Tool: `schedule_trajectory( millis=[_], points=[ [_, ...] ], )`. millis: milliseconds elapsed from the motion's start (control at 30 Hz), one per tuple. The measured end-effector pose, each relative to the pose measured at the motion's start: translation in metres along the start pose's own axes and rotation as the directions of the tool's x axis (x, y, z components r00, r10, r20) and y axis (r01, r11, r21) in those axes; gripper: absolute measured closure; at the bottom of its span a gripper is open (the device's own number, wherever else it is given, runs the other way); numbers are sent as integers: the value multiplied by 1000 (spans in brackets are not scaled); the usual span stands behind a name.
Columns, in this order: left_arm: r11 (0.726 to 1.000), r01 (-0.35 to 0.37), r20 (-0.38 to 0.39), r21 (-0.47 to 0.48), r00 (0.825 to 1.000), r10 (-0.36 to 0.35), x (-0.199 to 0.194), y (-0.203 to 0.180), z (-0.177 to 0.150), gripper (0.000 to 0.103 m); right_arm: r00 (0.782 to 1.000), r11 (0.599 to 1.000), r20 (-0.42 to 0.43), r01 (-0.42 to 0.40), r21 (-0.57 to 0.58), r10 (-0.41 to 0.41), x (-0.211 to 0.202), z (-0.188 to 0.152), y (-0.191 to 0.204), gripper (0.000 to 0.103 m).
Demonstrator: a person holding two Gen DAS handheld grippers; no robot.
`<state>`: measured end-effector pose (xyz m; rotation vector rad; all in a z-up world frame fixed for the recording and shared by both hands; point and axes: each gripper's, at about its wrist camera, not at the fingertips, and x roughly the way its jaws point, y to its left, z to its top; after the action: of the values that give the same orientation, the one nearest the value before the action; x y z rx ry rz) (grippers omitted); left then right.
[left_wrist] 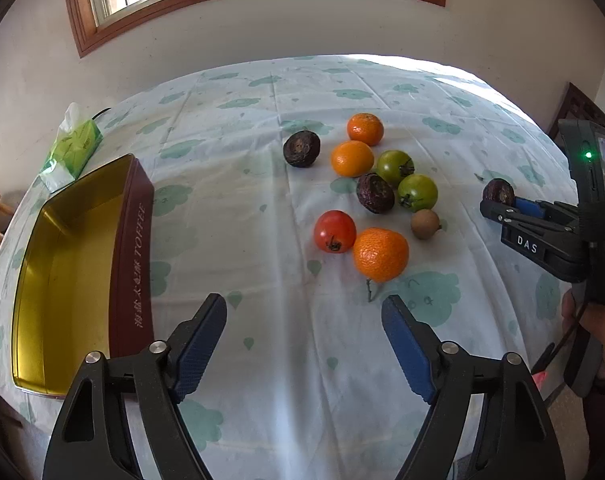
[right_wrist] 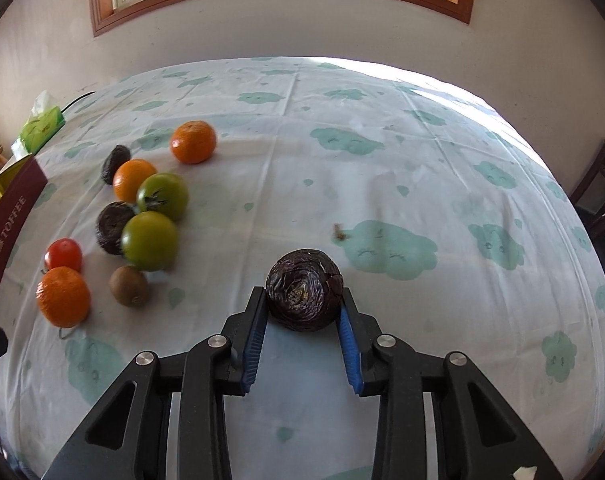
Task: Organize fruits
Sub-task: 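Grasp the dark passion fruit with the right tool while the left tool grasps a tangerine, then carry the tangerine into the gold tray and open the left tool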
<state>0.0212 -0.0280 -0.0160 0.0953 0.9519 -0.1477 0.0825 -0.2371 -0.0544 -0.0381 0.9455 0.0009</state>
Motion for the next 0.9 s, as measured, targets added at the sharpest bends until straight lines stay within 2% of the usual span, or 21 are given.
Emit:
schedule_trajectory(
  millis=[100,167,300,533,667,800,900],
  points=[
    [1000,19,-2,12,1000,-19,5,-7,4,29,1000,999,2,19,42,-19,6,6,-20,72],
    [999,46,-13,12,999,-46,10,-11,7,31,1000,998,5,3,70,-3,8,8,-29,71],
    [996,93,-31,8,995,-93,22,-21,16,35,1000,998,18,11,61,-12,9,8,-27,71],
    [995,97,-56,17,994,-96,44,-34,30,44,1000,998,19,4,66,-5,9,8,-29,70],
    [995,101,-79,24,992,-99,55,-38,30,62,1000,998,19,4,67,-5,9,8,-29,70],
    [997,69,-71,43,995,-66,53,-41,26,63,1000,998,18,4,67,-5,9,8,-29,70],
    [996,74,-72,40,995,-71,49,-38,23,63,1000,998,18,4,67,-5,9,7,-29,70]
  ],
)
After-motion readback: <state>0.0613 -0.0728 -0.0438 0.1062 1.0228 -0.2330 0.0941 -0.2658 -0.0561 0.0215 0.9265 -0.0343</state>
